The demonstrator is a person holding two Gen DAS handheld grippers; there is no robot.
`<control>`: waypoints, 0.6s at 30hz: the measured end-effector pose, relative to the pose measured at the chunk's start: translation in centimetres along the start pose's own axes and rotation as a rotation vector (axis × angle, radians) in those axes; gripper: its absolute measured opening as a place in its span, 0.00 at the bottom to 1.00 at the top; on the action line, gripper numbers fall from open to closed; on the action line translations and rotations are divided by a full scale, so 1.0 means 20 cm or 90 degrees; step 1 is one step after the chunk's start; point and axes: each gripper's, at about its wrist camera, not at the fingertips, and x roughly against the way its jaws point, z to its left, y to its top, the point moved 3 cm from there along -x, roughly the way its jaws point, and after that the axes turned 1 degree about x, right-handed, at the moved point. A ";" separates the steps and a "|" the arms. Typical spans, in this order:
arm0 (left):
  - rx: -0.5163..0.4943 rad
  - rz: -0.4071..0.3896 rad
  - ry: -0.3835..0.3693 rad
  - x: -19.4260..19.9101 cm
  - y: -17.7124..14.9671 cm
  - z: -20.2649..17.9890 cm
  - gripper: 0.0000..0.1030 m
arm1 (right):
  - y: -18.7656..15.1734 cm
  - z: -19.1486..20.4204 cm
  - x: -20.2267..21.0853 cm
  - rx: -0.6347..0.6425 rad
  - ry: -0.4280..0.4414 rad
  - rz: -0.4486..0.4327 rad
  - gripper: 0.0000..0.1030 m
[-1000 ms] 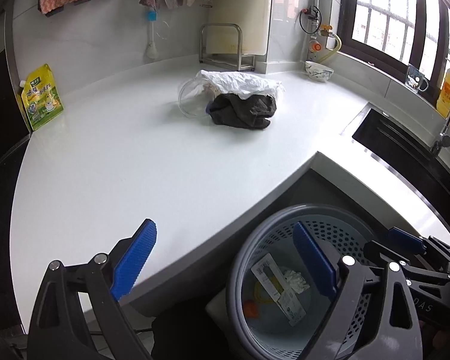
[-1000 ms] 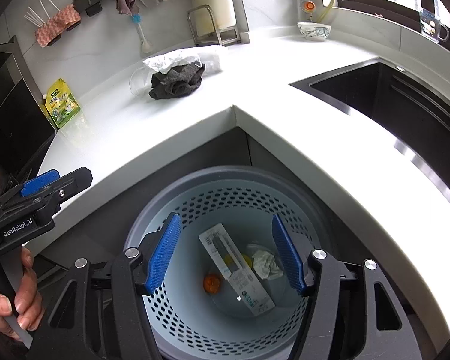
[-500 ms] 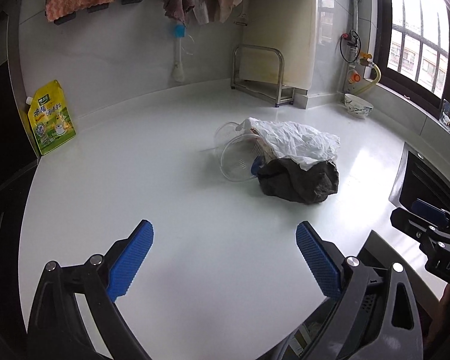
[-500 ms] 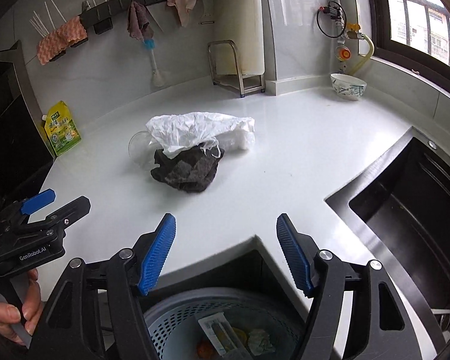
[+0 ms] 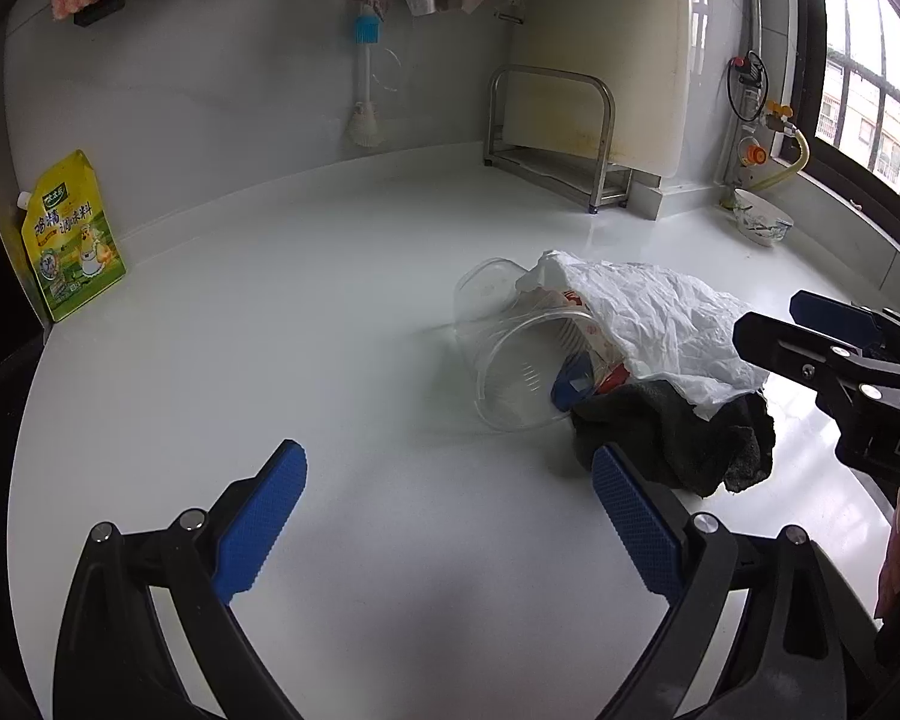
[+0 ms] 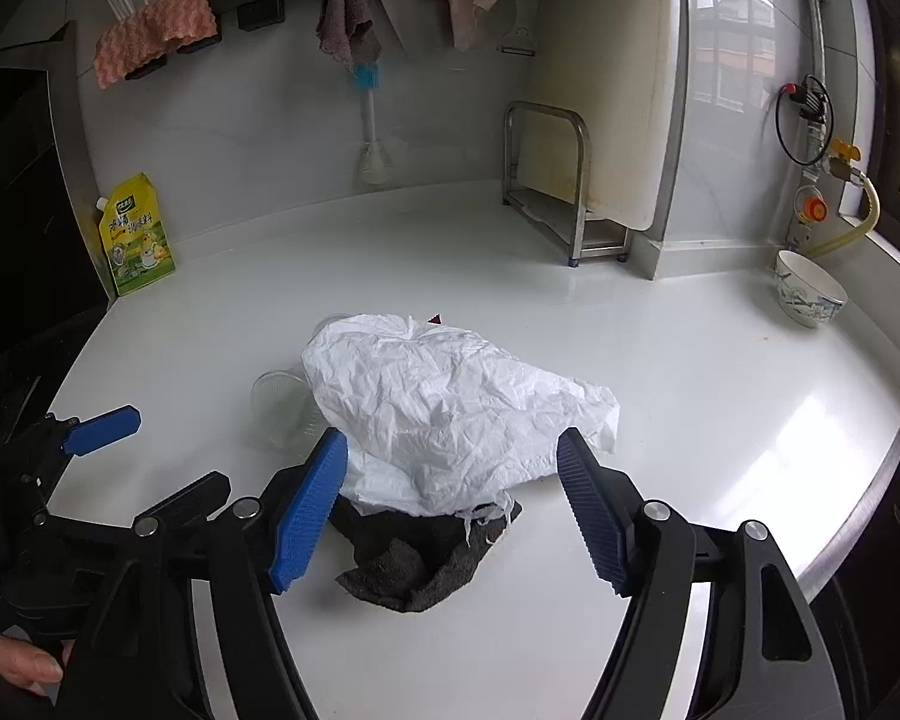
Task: Collect trash
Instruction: 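Close the right tool on the white plastic bag and lift it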
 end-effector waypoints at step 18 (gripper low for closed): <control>0.001 0.012 0.002 -0.08 0.04 -0.01 0.92 | 0.05 0.00 -0.27 0.039 0.011 0.059 0.27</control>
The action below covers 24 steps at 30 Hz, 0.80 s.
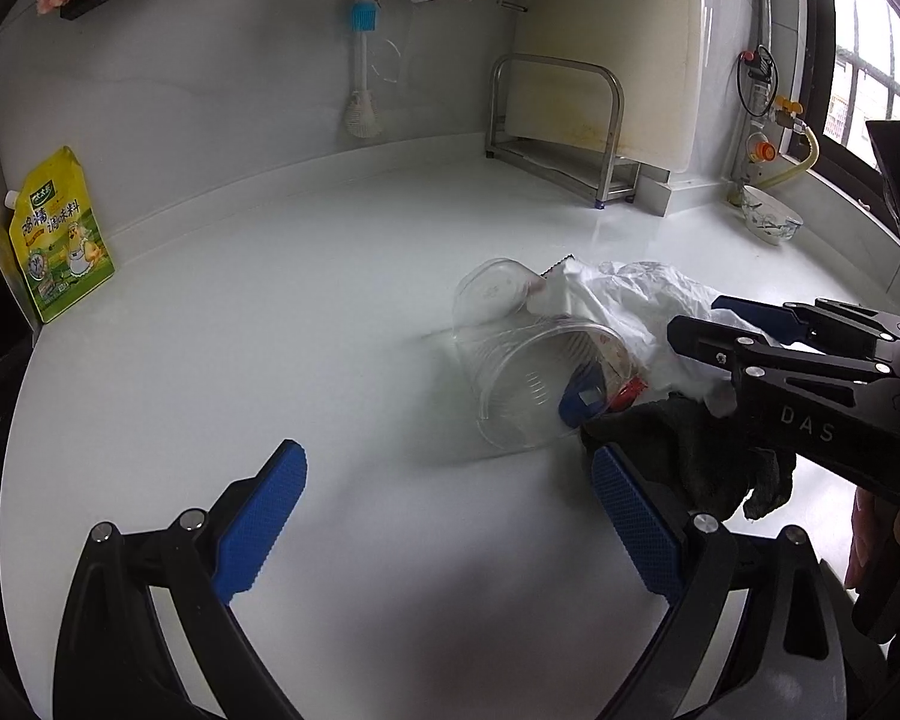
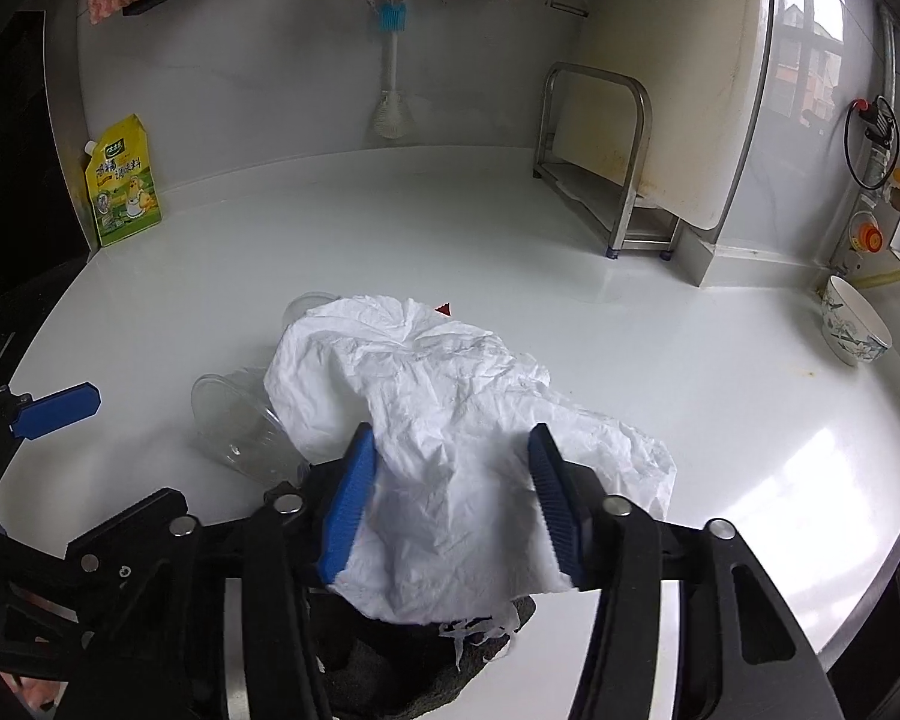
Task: Collect trash
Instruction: 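Close the right tool on the white plastic bag and lift it, then grasp the clear plastic cup rim with the left tool while the right tool holds the bag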
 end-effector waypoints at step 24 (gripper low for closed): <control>-0.008 0.002 0.039 -0.10 0.06 0.01 0.92 | -0.20 -0.27 0.46 -0.230 0.041 -0.137 0.06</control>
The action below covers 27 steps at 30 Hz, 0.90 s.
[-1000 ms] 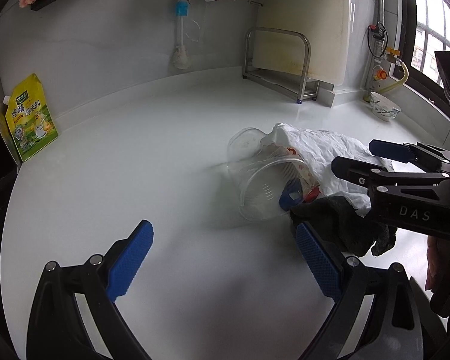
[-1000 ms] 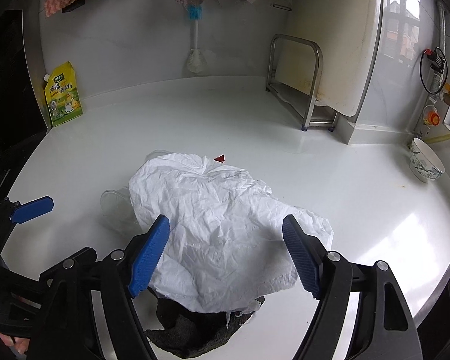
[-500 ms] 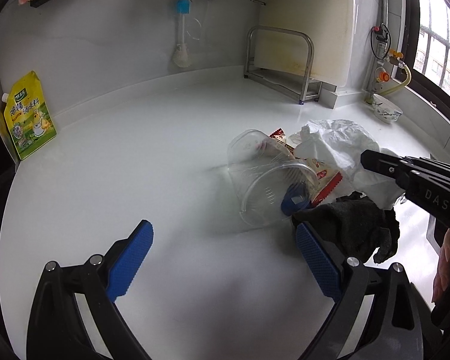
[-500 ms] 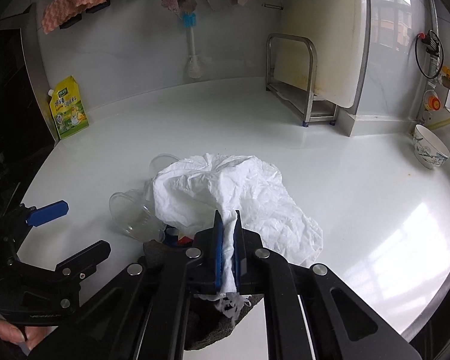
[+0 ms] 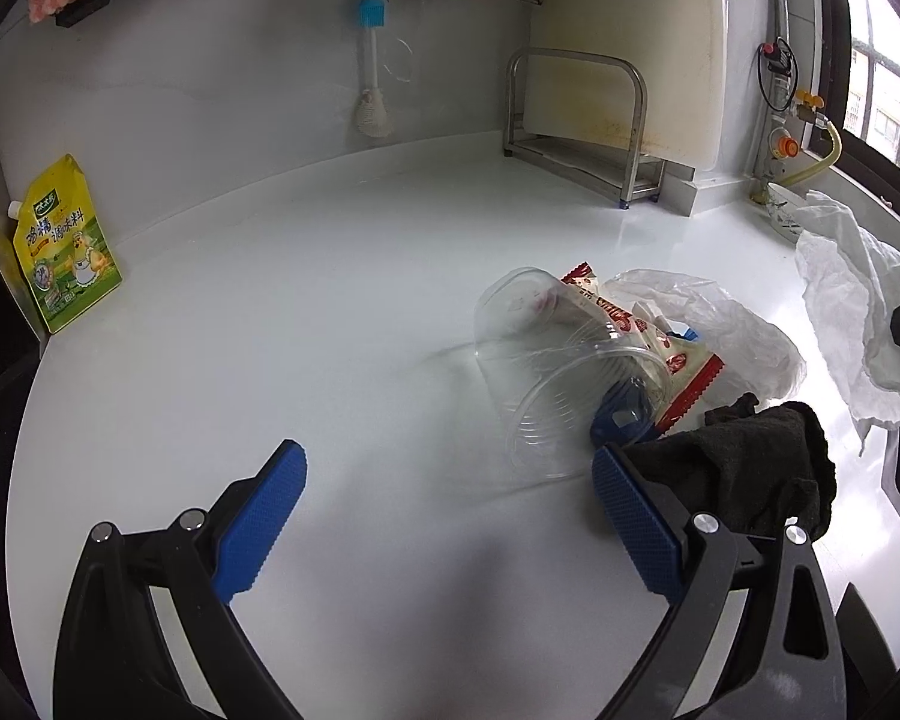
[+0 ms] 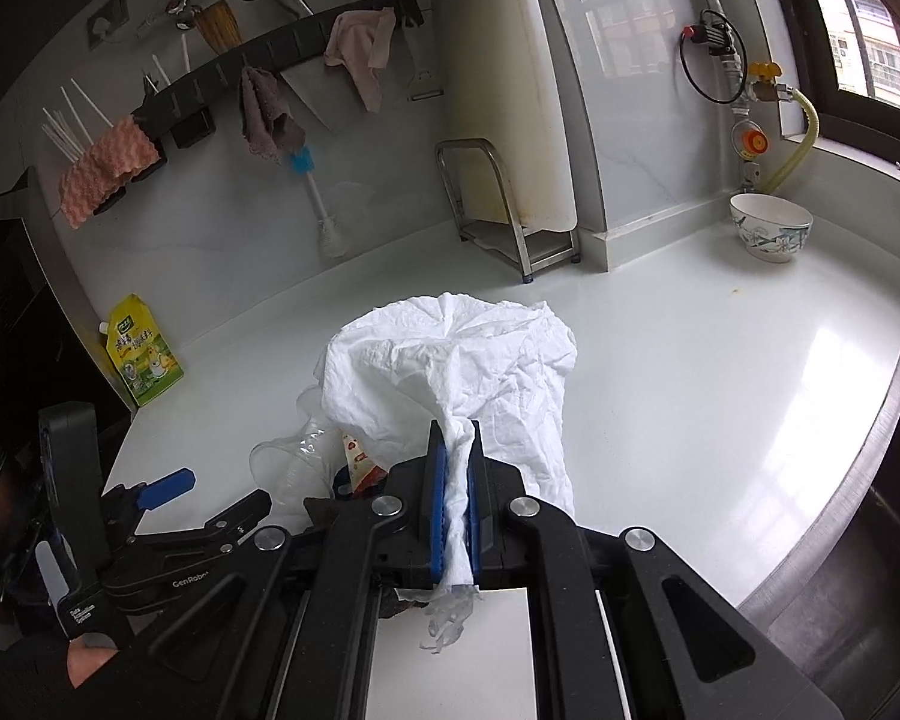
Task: Collect trash
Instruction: 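Grasp the clear plastic cup rim with the left tool while the right tool holds the bag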
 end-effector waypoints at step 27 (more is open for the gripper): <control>0.031 0.035 -0.010 -0.21 0.10 -0.04 0.06 | -0.37 -0.04 0.20 -0.075 -0.004 0.000 0.06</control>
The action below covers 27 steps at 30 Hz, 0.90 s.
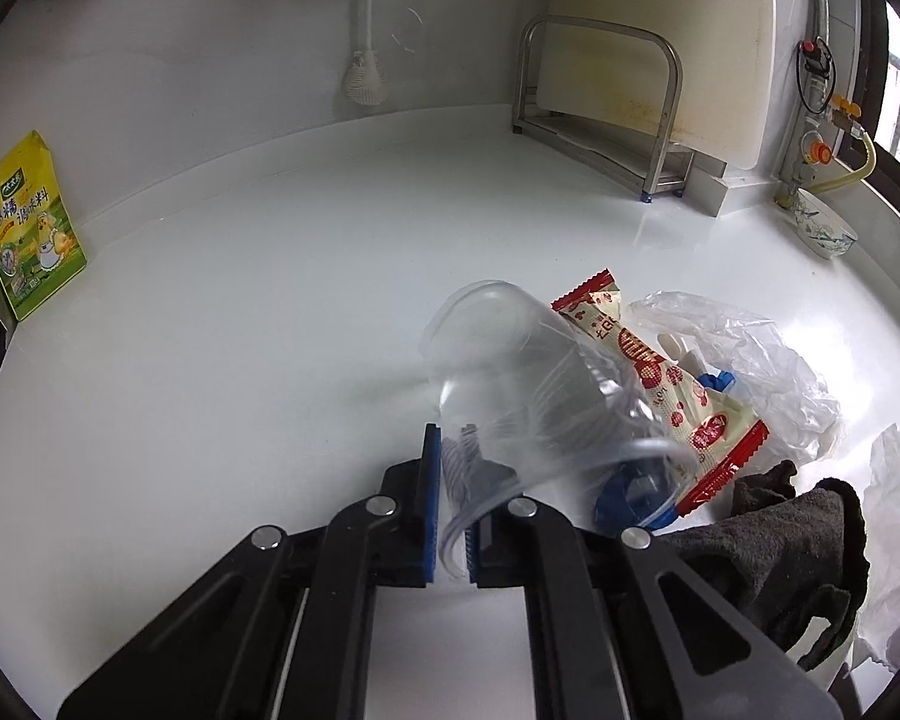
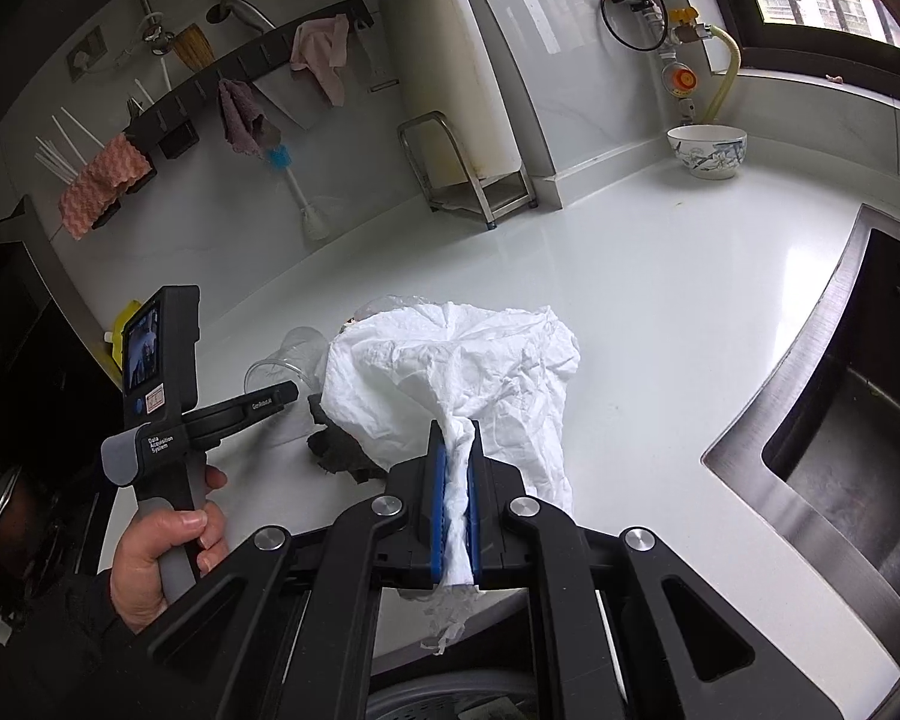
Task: Collect trash
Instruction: 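Grasp the clear plastic cup rim with the left tool while the right tool holds the bag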
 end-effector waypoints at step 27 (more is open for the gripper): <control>0.039 -0.147 0.001 0.60 -0.40 0.25 0.06 | -0.33 0.15 0.55 0.038 -0.030 -0.042 0.06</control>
